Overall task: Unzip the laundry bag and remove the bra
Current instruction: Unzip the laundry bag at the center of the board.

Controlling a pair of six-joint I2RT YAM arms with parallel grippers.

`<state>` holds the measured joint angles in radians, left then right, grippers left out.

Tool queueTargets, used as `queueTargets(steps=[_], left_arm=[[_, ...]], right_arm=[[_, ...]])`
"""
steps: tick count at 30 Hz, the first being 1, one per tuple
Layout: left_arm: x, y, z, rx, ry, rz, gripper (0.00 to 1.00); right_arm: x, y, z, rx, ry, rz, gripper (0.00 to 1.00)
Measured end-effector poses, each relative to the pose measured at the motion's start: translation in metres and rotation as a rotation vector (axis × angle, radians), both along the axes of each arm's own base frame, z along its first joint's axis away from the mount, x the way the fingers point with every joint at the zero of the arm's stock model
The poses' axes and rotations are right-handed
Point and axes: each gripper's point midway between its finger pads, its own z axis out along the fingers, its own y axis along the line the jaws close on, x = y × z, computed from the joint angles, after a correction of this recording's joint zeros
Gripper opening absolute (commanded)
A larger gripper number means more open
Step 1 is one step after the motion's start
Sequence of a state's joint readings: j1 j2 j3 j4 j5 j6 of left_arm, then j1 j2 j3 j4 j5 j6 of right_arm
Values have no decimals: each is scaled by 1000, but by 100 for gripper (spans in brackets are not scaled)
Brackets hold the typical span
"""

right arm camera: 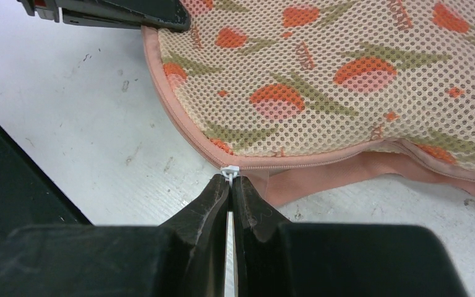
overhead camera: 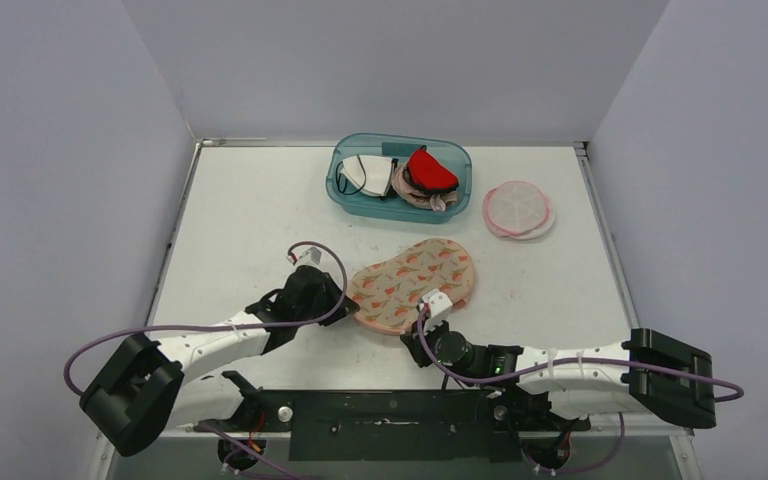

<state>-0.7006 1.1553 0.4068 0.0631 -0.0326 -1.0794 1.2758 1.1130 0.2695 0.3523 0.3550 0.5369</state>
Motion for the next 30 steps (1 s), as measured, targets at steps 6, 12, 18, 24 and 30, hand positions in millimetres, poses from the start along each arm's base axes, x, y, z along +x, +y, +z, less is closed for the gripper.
queueTargets(steps=[6,12,18,24,30], left_arm=[[8,-2,-9,28,35,-8,72],[-1,-1,11,-34,2,0,82],[-48,-7,36,-129,-29,-46,83],[-88,-19,32,-180,11,-81,83],[-82,-13,5,-144,54,21,73]], right_arm=[[-3,-4,-8,-11,8,5,5],[-6,-1,-11,-15,19,27,5],[-8,14,-12,-11,33,66,5],[-8,40,-14,-4,37,126,5],[-12,60,-10,24,34,189,5]])
